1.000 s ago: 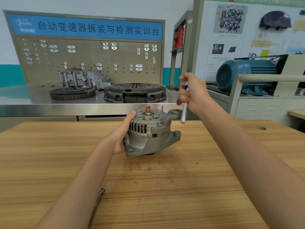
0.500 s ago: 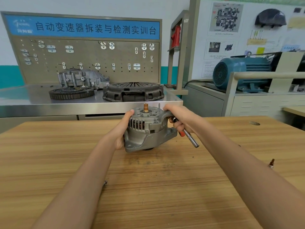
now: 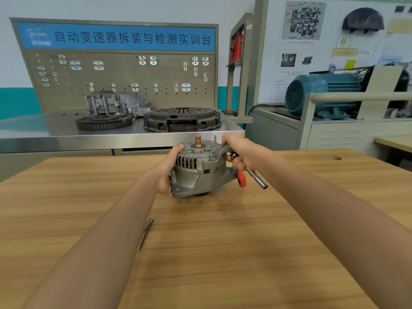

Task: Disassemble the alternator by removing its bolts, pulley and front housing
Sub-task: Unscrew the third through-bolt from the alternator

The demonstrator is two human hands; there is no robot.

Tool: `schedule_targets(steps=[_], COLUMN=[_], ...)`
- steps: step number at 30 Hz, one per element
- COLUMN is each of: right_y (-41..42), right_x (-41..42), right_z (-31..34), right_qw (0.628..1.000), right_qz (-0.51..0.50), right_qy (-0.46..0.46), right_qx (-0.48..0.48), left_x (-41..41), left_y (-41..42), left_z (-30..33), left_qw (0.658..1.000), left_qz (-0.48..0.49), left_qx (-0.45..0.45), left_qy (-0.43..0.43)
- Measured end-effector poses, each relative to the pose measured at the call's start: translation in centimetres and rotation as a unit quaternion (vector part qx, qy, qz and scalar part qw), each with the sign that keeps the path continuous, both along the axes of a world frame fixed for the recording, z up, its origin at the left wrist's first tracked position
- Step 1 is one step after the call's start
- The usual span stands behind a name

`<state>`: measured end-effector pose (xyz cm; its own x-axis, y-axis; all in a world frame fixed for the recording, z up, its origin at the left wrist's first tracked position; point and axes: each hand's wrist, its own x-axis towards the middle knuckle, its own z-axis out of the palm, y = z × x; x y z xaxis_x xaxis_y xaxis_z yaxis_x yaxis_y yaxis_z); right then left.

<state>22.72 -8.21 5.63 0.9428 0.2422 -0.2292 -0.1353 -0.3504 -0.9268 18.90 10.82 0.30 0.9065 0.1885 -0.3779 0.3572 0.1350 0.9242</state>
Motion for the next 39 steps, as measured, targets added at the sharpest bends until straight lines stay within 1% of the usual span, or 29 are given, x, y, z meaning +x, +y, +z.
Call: schedule_targets(steps=[5,9,13,23,25,27,29,31,33,35,37,38,39], right_y=[-1.3,-2.3,-3.0,-4.2,-4.3,-4.1,-4.1,-4.2,-4.5,-4.9,-5.3,-5.4,-5.2], right_x=[-2.5,-4.9,-7.2,-10.2,-10.6,-11.1,-11.4,-11.4,-11.0,-10.6,-10.5,-10.4,-10.3], right_z=[-0.1,-0.2,-0.1,0.1,0.0,-0.2,-0.4,-0.6,-0.7,-0.2,1.5,2.5,3.6], right_qw=[1.000,1.000,1.000,1.000,1.000,0.998,0.990,0.975,0.951,0.932,0.921,0.915,0.910], right_qz=[0.019,0.007,0.001,0.008,-0.006,-0.044,-0.094,-0.147,-0.207,-0.252,-0.262,-0.249,-0.226], right_qy=[0.000,0.003,0.001,-0.013,-0.023,-0.048,-0.101,-0.169,-0.227,-0.262,-0.284,-0.310,-0.346], right_qx=[0.000,0.014,0.011,0.008,0.015,0.024,0.026,-0.004,-0.030,-0.007,0.048,0.059,0.042], left_x=[-3.2,-5.9,-8.1,-10.5,-10.8,-11.2,-11.7,-11.6,-11.5,-11.8,-12.3,-12.7,-12.9], left_y=[-1.3,-2.5,-3.3,-4.2,-4.3,-4.2,-3.9,-3.7,-4.0,-4.9,-5.9,-6.4,-7.0], left_z=[0.0,0.2,0.1,-0.2,0.0,0.4,1.1,1.9,2.6,3.4,4.0,4.3,4.7], left_qw=[1.000,1.000,1.000,1.000,1.000,0.999,0.996,0.980,0.943,0.908,0.890,0.880,0.870], left_qz=[-0.006,0.002,0.004,-0.005,0.000,-0.002,-0.008,0.018,0.073,0.096,0.057,0.029,-0.004], left_qx=[-0.003,0.012,0.008,0.020,0.023,0.035,0.088,0.192,0.287,0.324,0.324,0.331,0.341], left_qy=[-0.005,-0.005,-0.008,-0.017,-0.013,0.001,0.001,-0.051,-0.149,-0.249,-0.315,-0.339,-0.357])
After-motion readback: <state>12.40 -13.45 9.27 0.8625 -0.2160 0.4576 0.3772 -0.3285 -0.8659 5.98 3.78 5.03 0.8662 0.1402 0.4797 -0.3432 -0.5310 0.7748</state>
